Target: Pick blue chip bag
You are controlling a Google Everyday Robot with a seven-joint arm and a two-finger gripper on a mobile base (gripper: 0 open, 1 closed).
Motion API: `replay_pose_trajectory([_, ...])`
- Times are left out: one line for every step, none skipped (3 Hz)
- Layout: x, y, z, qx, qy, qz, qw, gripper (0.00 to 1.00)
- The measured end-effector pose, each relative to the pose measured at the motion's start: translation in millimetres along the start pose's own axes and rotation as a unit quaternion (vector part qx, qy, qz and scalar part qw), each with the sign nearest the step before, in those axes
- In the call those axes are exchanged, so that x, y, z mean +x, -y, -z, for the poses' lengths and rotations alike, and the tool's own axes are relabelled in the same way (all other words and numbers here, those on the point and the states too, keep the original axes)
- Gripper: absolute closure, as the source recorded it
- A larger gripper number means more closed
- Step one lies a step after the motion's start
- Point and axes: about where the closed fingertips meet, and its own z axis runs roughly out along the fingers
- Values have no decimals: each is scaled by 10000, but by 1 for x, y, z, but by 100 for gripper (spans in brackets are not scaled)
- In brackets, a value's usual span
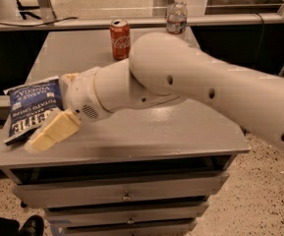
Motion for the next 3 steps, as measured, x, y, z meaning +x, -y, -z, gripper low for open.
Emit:
replay_pose_trajectory([9,12,-36,80,61,229,9997,0])
replay_pose_trajectory([23,31,-59,189,107,323,9992,0])
replay_pose_trajectory([39,46,-72,263,120,301,9991,18])
